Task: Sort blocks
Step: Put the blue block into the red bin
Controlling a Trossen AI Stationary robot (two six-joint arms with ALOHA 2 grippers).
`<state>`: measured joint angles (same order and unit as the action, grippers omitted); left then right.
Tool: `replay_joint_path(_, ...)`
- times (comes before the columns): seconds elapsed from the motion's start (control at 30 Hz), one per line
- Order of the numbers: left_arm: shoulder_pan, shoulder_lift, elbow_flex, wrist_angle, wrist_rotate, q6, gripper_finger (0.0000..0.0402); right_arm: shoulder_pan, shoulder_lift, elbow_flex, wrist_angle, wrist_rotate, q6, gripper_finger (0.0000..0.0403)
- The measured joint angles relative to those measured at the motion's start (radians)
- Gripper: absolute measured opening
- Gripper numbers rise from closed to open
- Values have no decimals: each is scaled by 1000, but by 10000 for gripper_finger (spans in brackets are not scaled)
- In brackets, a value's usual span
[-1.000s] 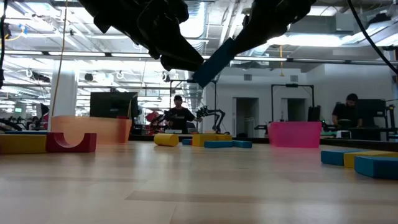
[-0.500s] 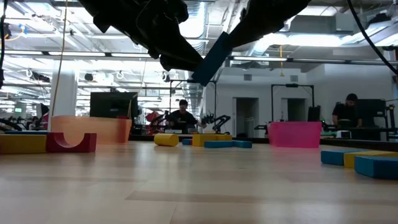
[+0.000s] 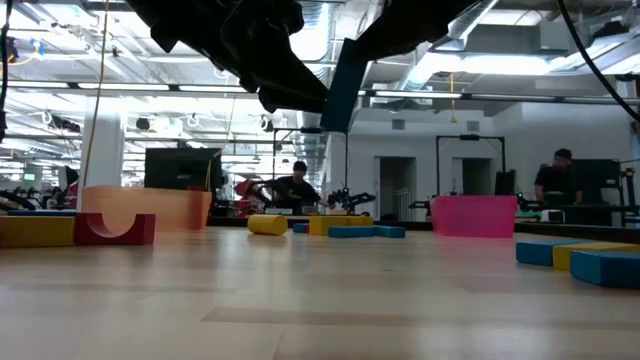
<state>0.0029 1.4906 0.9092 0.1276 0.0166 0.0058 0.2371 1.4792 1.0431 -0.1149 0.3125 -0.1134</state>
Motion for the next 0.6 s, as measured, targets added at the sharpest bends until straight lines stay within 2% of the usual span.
replay_joint_path(0.47,-2,0,-1,24,-8,-2,196,-23,0,0,49,-2,14,71)
replay_joint_path(0.6,-4,-1,0,-29,-85,-2,196,-36,0,1,7,17,52,71)
